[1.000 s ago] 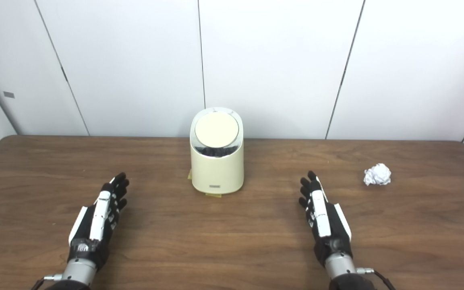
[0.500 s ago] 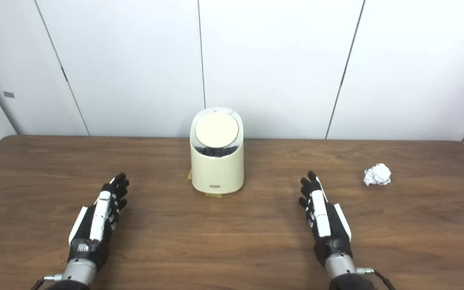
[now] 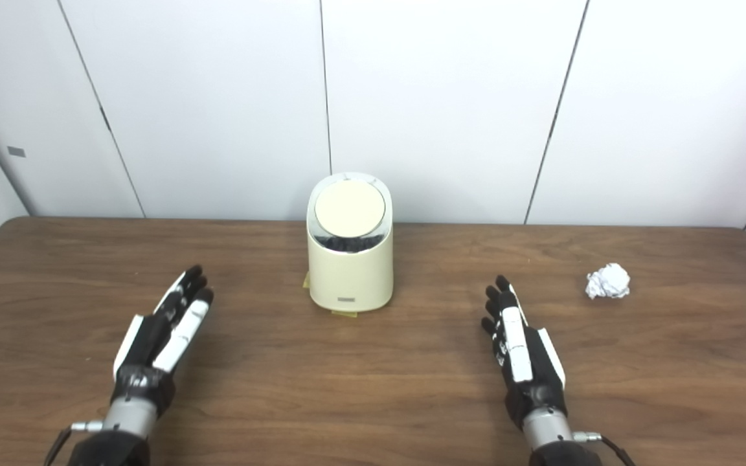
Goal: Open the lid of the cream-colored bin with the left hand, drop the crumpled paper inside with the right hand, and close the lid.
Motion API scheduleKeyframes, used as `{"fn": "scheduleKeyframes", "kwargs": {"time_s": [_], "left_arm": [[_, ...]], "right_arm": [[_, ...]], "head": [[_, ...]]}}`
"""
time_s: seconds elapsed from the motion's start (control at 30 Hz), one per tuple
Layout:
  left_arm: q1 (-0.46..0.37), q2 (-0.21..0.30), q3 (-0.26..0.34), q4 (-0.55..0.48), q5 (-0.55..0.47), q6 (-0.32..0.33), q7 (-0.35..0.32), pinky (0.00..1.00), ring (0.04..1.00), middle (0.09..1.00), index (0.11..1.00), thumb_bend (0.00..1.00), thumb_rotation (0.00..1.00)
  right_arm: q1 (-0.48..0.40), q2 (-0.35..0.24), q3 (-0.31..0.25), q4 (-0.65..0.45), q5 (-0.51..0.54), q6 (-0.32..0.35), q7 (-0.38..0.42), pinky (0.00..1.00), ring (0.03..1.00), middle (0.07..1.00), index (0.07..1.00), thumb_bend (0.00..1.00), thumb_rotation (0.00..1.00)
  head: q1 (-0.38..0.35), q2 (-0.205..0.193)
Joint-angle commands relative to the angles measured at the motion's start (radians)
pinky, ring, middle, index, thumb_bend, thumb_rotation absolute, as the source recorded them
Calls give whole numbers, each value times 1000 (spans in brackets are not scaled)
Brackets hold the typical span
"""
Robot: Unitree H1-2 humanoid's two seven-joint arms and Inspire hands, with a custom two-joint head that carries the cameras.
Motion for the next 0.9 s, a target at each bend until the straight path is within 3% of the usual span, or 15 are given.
{"fn": "scheduleKeyframes", "kwargs": {"time_s": [0.0,0.2,0.4,0.57,0.87], "left_arm": [[-88,1,14,-47,-19,5,11,924,957,956,972,726,478],[-239,47,-22,-49,85,144,10,779,920,952,957,797,384],[-387,70,-48,29,200,151,-86,758,918,967,987,859,359],[-503,85,-91,107,334,151,-193,745,915,972,984,952,415],[-688,78,-131,331,485,151,-318,732,875,947,988,929,330]], "right_arm": [[-4,-1,-1,-23,4,-17,10,971,978,973,1000,556,1000],[-1,-2,2,-12,0,-26,12,970,979,969,1000,580,1000],[-5,3,1,4,3,-34,9,982,984,969,1000,587,1000],[-11,7,4,17,0,-44,7,985,981,968,1000,590,1000],[-20,11,15,36,-35,-59,-7,974,960,960,1000,567,1000]], "head": [[0,1],[5,7],[8,6],[6,7],[2,-2]]}}
